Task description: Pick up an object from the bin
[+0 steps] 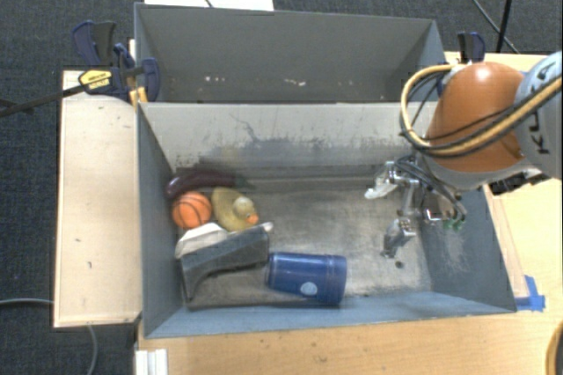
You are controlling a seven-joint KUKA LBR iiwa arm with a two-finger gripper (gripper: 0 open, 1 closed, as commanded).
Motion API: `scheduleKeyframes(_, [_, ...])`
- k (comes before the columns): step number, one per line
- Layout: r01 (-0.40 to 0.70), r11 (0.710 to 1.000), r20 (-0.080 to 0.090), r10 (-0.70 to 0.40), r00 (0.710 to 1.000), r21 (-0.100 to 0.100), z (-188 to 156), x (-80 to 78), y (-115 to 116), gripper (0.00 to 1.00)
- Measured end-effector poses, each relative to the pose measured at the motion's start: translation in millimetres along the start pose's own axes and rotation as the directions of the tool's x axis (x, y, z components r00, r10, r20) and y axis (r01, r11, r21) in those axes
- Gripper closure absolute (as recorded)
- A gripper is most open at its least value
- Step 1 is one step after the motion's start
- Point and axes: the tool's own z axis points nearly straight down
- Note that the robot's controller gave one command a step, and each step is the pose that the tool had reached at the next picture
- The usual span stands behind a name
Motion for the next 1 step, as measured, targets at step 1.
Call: scheduleKeyframes(1, [0.0,1.0,0.0,0.0,1.0,0.0,0.0,0.0,0.0,0.0])
